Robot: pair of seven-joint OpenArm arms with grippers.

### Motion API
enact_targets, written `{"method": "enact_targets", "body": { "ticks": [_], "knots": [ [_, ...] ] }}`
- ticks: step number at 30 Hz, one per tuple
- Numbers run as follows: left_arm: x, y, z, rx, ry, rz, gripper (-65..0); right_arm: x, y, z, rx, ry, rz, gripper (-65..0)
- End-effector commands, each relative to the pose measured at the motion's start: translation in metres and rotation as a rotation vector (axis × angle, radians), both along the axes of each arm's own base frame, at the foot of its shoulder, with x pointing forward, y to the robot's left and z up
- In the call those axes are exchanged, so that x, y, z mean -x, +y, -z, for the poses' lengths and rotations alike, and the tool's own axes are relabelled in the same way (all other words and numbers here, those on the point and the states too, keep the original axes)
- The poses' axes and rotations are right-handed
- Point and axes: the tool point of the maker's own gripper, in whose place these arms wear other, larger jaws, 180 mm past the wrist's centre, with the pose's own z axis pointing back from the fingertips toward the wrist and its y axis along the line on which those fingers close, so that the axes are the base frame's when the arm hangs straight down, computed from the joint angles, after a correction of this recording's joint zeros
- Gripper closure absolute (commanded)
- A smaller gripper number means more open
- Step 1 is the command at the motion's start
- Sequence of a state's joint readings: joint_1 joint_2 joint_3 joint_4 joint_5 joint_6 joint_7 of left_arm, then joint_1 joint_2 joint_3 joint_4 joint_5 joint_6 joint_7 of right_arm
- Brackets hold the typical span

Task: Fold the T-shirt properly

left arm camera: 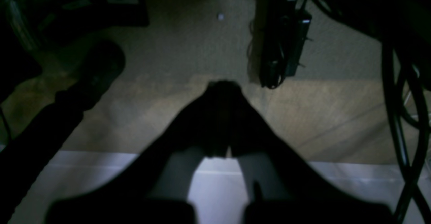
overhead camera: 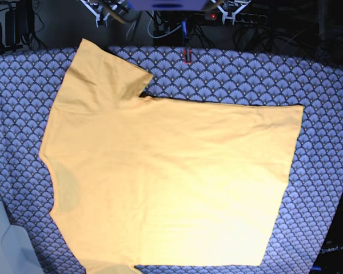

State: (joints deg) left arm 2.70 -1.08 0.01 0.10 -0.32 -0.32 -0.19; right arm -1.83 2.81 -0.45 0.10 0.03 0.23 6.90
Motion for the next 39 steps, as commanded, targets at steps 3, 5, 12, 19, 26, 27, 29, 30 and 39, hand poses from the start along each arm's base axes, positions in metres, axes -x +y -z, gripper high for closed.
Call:
{"method": "enact_targets", "body": {
  "ticks": [3,5,12,19,26,27,29,30,39],
  "knots": [
    [0.000,-0.002,0.000,0.006,0.000,-0.004,0.0,0.001,0.001,0.000,-0.008,-0.003,0.000,0.0],
    [0.000,-0.002,0.000,0.006,0.000,-0.004,0.0,0.001,0.001,0.000,-0.008,-0.003,0.000,0.0],
    [0.015,0.000,-0.003,0.008,-0.086,-0.002,0.0,0.020,-0.009,-0.006,0.012,-0.101,-0.002,0.0],
    [0.072,0.013,-0.030,-0.003,-0.306,0.012,0.0,0.080,-0.064,-0.052,0.120,-0.371,-0.030,0.0],
    [0.122,0.014,-0.077,0.005,-0.494,0.022,0.0,0.121,-0.078,-0.104,0.146,-0.556,-0.098,0.0],
    [0.129,0.014,-0.085,0.007,-0.522,0.023,0.0,0.123,-0.080,-0.112,0.148,-0.583,-0.108,0.0],
    [0.136,0.012,-0.103,0.013,-0.600,0.024,0.0,0.127,-0.084,-0.130,0.154,-0.656,-0.133,0.0],
    [0.141,0.010,-0.113,0.016,-0.635,0.024,0.0,0.128,-0.084,-0.139,0.154,-0.694,-0.143,0.0],
    [0.165,0.002,-0.160,0.035,-0.760,0.014,0.0,0.130,-0.081,-0.185,0.125,-0.838,-0.212,0.0]
  ]
}}
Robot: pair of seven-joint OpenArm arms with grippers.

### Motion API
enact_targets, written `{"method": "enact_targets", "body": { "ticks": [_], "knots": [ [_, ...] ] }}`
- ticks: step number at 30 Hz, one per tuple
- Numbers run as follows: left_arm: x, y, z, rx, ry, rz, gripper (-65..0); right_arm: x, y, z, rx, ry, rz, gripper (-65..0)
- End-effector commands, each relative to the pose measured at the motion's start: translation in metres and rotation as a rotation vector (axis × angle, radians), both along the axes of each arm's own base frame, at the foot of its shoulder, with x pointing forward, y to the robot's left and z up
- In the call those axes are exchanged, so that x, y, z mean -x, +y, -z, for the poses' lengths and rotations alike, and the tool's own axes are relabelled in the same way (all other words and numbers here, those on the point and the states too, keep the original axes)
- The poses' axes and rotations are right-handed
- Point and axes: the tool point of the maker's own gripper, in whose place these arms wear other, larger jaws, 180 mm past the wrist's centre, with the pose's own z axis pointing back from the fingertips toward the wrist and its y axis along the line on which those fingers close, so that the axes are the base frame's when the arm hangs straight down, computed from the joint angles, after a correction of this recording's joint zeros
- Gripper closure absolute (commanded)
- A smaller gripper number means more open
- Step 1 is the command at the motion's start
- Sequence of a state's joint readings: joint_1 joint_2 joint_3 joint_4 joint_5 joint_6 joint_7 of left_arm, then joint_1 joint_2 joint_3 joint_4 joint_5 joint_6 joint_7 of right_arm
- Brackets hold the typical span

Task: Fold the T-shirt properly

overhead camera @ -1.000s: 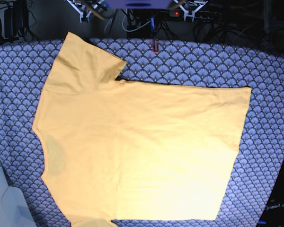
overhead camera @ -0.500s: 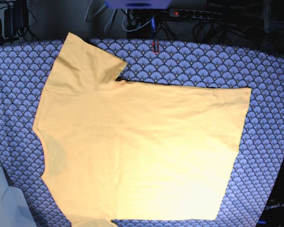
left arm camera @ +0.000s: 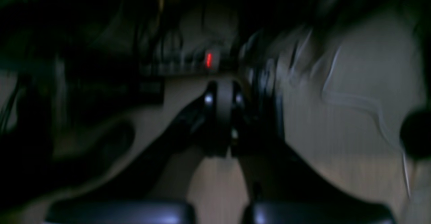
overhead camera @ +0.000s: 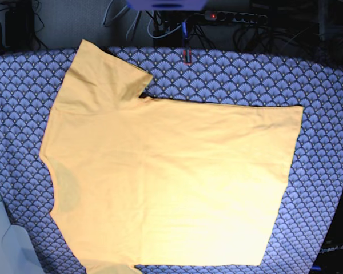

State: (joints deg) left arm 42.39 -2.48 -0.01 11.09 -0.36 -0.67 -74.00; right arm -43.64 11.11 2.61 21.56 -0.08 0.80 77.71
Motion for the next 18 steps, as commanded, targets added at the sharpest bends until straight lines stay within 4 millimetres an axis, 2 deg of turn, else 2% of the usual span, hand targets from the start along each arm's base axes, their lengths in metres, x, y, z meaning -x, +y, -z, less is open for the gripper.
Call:
{"method": "enact_targets", "body": {
  "ticks": [1,2,6,8,10,14,18],
  "knots": [
    [0.015,-0.001,-0.017,0.004,-0.014,-0.006,0.0,0.020,-0.003,-0.022,0.005,-0.001,-0.017,0.0],
    [0.014,-0.003,-0.029,0.008,-0.047,-0.015,0.0,0.012,0.000,-0.039,0.004,-0.057,-0.034,0.0],
    [-0.010,0.002,-0.083,0.012,-0.218,-0.083,0.0,-0.018,0.006,-0.099,0.014,-0.188,-0.068,0.0],
    [-0.026,0.004,-0.113,0.018,-0.303,-0.117,0.0,-0.046,0.009,-0.122,0.014,-0.222,-0.060,0.0],
    [-0.053,0.008,-0.137,0.038,-0.363,-0.112,0.0,-0.079,0.010,-0.143,-0.006,-0.235,-0.042,0.0],
    [-0.098,0.011,-0.149,0.063,-0.342,-0.063,0.0,-0.135,0.024,-0.173,-0.158,-0.259,-0.014,0.0],
    [-0.140,0.007,-0.153,0.102,-0.313,-0.075,0.0,-0.180,0.029,-0.182,-0.286,-0.225,0.016,0.0]
  ]
}}
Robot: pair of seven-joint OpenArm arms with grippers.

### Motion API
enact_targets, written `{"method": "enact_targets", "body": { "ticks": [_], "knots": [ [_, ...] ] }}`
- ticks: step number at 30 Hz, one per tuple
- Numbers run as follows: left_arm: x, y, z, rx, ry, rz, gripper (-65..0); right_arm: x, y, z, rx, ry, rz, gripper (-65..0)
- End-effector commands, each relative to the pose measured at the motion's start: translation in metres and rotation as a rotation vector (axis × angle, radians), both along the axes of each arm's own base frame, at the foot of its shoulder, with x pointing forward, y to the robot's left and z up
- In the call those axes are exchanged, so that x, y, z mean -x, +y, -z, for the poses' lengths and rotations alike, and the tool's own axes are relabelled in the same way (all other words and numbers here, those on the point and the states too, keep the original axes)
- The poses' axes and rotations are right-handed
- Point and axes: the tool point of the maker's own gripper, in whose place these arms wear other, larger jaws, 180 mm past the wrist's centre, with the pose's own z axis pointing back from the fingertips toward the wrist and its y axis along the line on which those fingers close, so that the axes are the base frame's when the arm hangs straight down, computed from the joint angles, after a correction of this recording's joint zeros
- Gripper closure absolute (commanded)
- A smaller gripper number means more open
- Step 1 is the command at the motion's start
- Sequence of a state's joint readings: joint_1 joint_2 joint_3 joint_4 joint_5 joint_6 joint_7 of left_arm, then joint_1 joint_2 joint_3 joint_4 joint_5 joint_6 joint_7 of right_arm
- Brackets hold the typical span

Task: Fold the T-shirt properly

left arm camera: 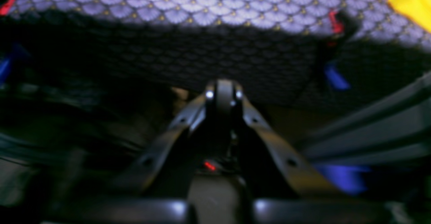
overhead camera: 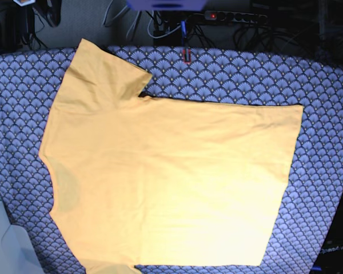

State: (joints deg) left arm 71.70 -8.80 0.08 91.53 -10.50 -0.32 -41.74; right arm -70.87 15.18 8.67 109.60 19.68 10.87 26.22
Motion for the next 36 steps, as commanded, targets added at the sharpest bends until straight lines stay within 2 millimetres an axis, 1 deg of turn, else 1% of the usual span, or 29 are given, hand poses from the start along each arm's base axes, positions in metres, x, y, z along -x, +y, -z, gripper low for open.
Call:
{"method": "enact_targets", "body": {
  "ticks": [1,3,4,7,8,9,11,13,15,17,18,20,23,25,26,29,36],
  "knots": [
    [-0.003,0.001,-0.004,-0.002,0.012,0.017,0.0,-0.010,-0.006,-0.007,-0.004,-0.013,0.015,0.0],
    [-0.023,-0.003,0.000,0.007,0.030,0.036,0.0,-0.031,-0.002,0.002,-0.022,0.017,-0.003,0.0],
    [-0.032,-0.005,0.002,0.010,0.042,0.042,0.0,-0.040,0.000,0.010,-0.028,0.045,-0.024,0.0],
    [-0.055,-0.009,0.012,0.012,0.092,0.061,0.0,-0.057,0.003,0.031,-0.020,0.149,-0.076,-1.5],
    [-0.061,-0.004,0.017,-0.001,0.115,0.059,0.0,-0.062,0.007,0.036,-0.034,0.173,-0.083,-1.8],
    [-0.067,0.002,0.018,-0.015,0.127,0.048,0.0,-0.067,0.008,0.038,-0.040,0.185,-0.084,-1.8],
    [-0.079,0.010,0.018,-0.032,0.141,0.021,0.0,-0.071,0.002,0.040,-0.035,0.206,-0.081,-1.8],
    [-0.096,0.016,0.014,-0.041,0.144,-0.003,0.0,-0.080,0.000,0.039,-0.026,0.215,-0.102,-1.9],
    [-0.111,0.027,0.013,-0.062,0.163,-0.023,0.0,-0.087,-0.006,0.040,-0.010,0.230,-0.100,-2.4],
    [-0.125,0.035,0.015,-0.076,0.190,-0.036,0.0,-0.092,-0.013,0.043,0.013,0.261,-0.106,-5.0],
    [-0.130,0.036,0.017,-0.076,0.207,-0.036,0.0,-0.095,-0.017,0.043,0.026,0.268,-0.109,-6.2],
    [-0.146,0.037,0.016,-0.074,0.212,-0.036,-4.5,-0.101,-0.023,0.042,0.051,0.284,-0.131,-9.4],
    [-0.156,0.036,0.014,-0.072,0.207,-0.035,-12.5,-0.104,-0.033,0.042,0.083,0.316,-0.138,-14.1],
    [-0.162,0.035,0.012,-0.069,0.192,-0.033,-14.7,-0.108,-0.035,0.042,0.104,0.332,-0.161,-16.5],
    [-0.167,0.034,0.008,-0.067,0.176,-0.029,-15.2,-0.109,-0.035,0.043,0.108,0.348,-0.167,-17.4],
    [-0.168,0.035,0.007,-0.069,0.172,-0.031,-15.2,-0.104,-0.037,0.050,0.106,0.399,-0.151,-19.8],
    [-0.169,0.037,0.007,-0.076,0.170,-0.030,-15.2,-0.098,-0.022,0.058,0.048,0.415,-0.131,-25.0]
  ]
}}
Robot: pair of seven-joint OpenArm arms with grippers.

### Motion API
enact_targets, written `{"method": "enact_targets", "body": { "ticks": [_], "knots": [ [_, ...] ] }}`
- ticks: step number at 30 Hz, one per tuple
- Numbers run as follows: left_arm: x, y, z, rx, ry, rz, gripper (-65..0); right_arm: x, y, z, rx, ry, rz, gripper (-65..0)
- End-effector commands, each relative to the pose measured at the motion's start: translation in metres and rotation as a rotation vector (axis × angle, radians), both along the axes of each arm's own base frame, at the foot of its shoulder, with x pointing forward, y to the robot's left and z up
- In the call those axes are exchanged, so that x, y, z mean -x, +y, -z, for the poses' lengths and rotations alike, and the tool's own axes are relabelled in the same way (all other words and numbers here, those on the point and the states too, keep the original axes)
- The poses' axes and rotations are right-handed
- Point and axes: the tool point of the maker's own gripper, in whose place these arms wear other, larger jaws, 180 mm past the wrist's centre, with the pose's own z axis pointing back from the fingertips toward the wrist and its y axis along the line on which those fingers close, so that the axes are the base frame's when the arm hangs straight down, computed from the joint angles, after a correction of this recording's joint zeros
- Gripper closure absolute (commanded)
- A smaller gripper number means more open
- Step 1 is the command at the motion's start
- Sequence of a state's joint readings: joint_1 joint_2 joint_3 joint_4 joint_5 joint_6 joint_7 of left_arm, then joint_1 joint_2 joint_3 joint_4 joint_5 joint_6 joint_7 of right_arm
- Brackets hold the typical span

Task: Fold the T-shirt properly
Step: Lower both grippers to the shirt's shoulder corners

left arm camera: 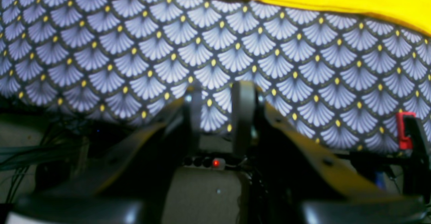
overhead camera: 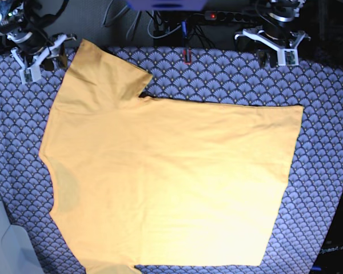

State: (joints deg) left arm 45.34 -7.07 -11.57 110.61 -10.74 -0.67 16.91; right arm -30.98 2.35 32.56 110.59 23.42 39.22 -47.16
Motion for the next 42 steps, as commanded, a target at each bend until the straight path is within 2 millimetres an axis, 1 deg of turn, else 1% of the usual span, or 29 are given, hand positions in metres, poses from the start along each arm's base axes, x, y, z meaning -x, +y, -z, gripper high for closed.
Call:
{"method": "enact_targets", "body": {
  "ticks": [1,6,9,21,24,28,36,40,42],
  "knots": [
    [-0.003,0.001,-0.008,-0.006,-0.031,0.004,-15.2,-0.004,0.002,-0.007,-0.004,-0.031,-0.014,-25.6],
    [-0.003,0.001,-0.008,-0.008,-0.030,0.006,-15.2,-0.003,0.008,-0.005,-0.026,-0.033,-0.003,-27.4],
    [-0.003,0.001,-0.008,-0.008,-0.030,0.006,-15.2,-0.009,0.012,-0.007,-0.041,-0.051,0.006,-27.4],
    [-0.002,0.002,-0.008,-0.012,-0.027,0.009,-15.2,-0.025,0.011,-0.006,-0.025,-0.014,-0.001,-27.4],
    [-0.002,0.004,-0.008,-0.020,-0.025,0.017,-15.2,-0.027,0.010,0.004,-0.049,0.007,0.012,-27.4],
    [-0.002,0.005,-0.009,-0.027,-0.027,0.025,-15.3,-0.022,0.009,0.024,-0.087,0.055,0.030,-27.4],
    [-0.002,0.005,-0.009,-0.027,-0.025,0.025,-15.3,-0.017,0.009,0.027,-0.094,0.068,0.035,-27.4],
    [-0.002,0.022,-0.013,-0.056,-0.034,-0.014,-15.3,-0.015,0.011,0.034,-0.109,0.085,0.039,-27.3],
    [-0.002,0.028,-0.014,-0.068,-0.036,-0.026,-15.3,-0.011,0.012,0.041,-0.125,0.106,0.047,-27.1]
  ]
}}
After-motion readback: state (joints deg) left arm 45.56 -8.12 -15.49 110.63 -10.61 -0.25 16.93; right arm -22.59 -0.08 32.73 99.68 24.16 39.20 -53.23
